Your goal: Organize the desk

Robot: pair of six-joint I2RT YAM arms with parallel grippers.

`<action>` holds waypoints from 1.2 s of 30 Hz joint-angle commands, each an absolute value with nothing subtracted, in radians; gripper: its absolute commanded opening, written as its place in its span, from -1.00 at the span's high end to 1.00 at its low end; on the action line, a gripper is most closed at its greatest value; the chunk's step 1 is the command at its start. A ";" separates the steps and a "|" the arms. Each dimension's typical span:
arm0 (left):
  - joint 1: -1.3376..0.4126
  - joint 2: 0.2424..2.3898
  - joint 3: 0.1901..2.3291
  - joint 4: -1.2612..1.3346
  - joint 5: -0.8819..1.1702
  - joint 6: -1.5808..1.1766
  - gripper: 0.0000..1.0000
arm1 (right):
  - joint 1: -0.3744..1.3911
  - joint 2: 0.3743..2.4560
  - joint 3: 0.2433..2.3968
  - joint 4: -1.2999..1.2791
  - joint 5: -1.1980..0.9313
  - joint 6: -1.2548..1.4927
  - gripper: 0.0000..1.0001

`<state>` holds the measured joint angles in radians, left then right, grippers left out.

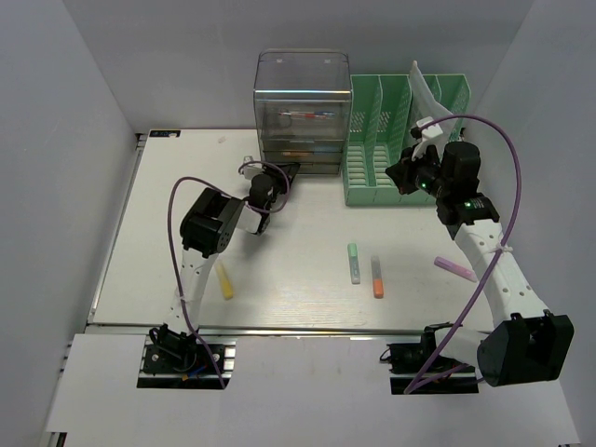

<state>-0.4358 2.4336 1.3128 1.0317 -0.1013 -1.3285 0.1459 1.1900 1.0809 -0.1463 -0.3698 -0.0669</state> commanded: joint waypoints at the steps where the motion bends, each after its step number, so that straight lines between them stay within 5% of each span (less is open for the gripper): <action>1: -0.440 2.444 1.351 1.065 -0.133 -1.331 0.29 | 0.140 1.167 1.074 -0.101 -0.382 -0.077 1.00; 13: -0.440 2.491 1.393 1.075 -0.156 -1.361 0.44 | 0.158 1.167 1.068 -0.097 -0.382 -0.080 1.00; 22: -0.440 2.488 1.322 1.196 -0.160 -1.397 0.99 | 0.143 1.169 1.065 -0.097 -0.388 -0.080 1.00; 36: -0.468 2.398 1.103 1.330 -0.118 -1.399 1.00 | 0.146 1.169 1.058 -0.094 -0.393 -0.077 1.00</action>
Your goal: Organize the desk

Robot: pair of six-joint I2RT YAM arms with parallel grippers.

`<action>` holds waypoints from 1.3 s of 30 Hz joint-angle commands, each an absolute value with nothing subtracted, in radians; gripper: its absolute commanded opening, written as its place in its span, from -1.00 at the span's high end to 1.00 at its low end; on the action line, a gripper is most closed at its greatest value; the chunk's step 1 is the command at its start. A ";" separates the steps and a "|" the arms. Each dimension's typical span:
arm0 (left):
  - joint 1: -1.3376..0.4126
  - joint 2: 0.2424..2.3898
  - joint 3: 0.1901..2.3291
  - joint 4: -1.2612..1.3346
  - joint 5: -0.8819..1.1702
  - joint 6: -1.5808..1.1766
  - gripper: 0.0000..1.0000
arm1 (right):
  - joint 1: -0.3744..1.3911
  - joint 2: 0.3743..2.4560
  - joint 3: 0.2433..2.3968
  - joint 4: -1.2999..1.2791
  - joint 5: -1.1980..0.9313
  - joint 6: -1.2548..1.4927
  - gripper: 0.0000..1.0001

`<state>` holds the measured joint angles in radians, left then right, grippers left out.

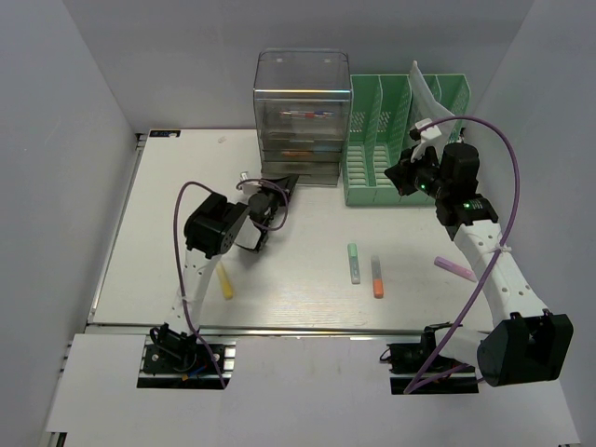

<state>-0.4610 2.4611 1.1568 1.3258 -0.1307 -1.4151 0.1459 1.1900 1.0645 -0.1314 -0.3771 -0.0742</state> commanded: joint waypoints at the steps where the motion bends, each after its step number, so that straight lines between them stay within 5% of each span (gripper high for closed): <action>1: -0.477 2.392 1.089 1.336 -0.117 -1.399 1.00 | 0.146 1.170 1.058 -0.091 -0.394 -0.077 1.00; 14: -0.477 2.312 1.023 1.263 -0.107 -1.399 1.00 | 0.143 1.186 1.057 -0.091 -0.397 -0.077 1.00; 16: -0.477 2.299 1.032 1.223 -0.074 -1.402 0.74 | 0.143 1.189 1.057 -0.094 -0.397 -0.080 1.00; 18: -0.477 2.292 1.046 1.181 -0.058 -1.404 0.00 | 0.140 1.189 1.057 -0.094 -0.405 -0.080 1.00; 20: -0.477 2.278 1.039 1.172 -0.066 -1.404 -0.20 | 0.141 1.189 1.058 -0.098 -0.417 -0.083 1.00; 24: -0.477 2.241 1.023 1.147 -0.052 -1.404 -0.51 | 0.138 1.198 1.065 -0.113 -0.436 -0.098 0.68; 32: -0.477 2.065 0.885 1.098 0.030 -1.391 -0.57 | 0.132 1.206 1.068 -0.144 -0.480 -0.135 -0.18; 35: -0.459 1.952 0.854 1.017 0.121 -1.355 -0.59 | 0.129 1.216 1.083 -0.176 -0.489 -0.164 -0.35; 39: -0.440 1.743 0.888 0.691 0.196 -1.136 -0.75 | 0.130 1.227 1.089 -0.253 -0.489 -0.210 -0.28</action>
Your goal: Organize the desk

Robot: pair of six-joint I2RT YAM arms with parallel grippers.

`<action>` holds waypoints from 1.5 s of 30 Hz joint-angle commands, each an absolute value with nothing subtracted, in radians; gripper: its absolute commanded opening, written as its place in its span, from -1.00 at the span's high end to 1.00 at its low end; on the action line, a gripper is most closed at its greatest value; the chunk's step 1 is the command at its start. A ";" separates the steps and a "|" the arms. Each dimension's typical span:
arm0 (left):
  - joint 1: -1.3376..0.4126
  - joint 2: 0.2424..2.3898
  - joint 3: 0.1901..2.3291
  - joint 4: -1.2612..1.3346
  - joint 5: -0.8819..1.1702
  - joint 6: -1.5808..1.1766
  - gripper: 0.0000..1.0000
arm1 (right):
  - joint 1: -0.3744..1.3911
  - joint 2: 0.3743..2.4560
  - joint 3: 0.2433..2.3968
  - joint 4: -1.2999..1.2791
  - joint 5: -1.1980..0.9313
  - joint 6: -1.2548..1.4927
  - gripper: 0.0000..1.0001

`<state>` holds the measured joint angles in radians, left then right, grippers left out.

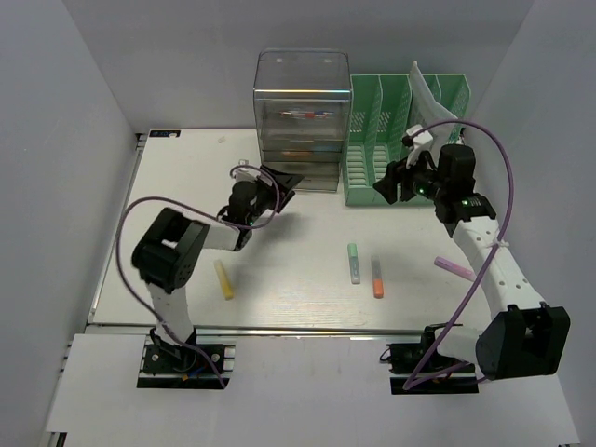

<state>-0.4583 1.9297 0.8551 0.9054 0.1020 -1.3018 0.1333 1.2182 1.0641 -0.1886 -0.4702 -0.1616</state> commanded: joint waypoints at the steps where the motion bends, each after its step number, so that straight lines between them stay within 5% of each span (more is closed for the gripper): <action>1: -0.440 1.700 0.899 0.529 0.202 -1.090 -0.81 | 0.132 1.226 1.083 -0.268 -0.483 -0.216 -0.23; 5: -0.394 1.470 0.864 0.289 0.195 -0.910 -0.96 | 0.137 1.230 1.046 -0.371 -0.472 -0.244 0.25; 8: -0.351 1.307 0.870 0.068 0.195 -0.746 -0.84 | 0.138 1.239 1.011 -0.451 -0.457 -0.249 0.35; 10: -0.329 1.241 0.922 -0.160 0.144 -0.677 -0.69 | 0.150 1.252 0.991 -0.513 -0.420 -0.255 0.24; 12: -0.319 1.203 0.936 -0.294 0.115 -0.592 -0.65 | 0.163 1.279 0.980 -0.555 -0.388 -0.270 -0.04; 13: -0.307 1.160 0.933 -0.319 0.076 -0.569 -0.64 | 0.170 1.293 0.973 -0.596 -0.382 -0.285 -0.36; 16: -0.298 1.082 0.919 -0.391 -0.039 -0.473 -0.70 | 0.192 1.333 0.948 -0.633 -0.359 -0.293 -0.67; 19: -0.298 0.993 0.864 -0.403 -0.145 -0.390 -0.96 | 0.213 1.347 0.917 -0.638 -0.321 -0.267 -0.55; 28: -0.298 0.842 0.742 -0.360 -0.180 -0.327 -0.96 | 0.281 1.414 0.877 -0.646 -0.229 -0.227 0.08; 32: -0.298 0.828 0.746 -0.379 -0.219 -0.321 -0.96 | 0.320 1.485 0.890 -0.670 -0.224 -0.203 0.09; 38: -0.298 0.813 0.744 -0.387 -0.239 -0.318 -0.96 | 0.339 1.529 0.907 -0.672 -0.187 -0.181 -0.29; 45: -0.298 0.813 0.741 -0.385 -0.235 -0.321 -0.96 | 0.367 1.592 0.937 -0.675 -0.143 -0.166 -0.21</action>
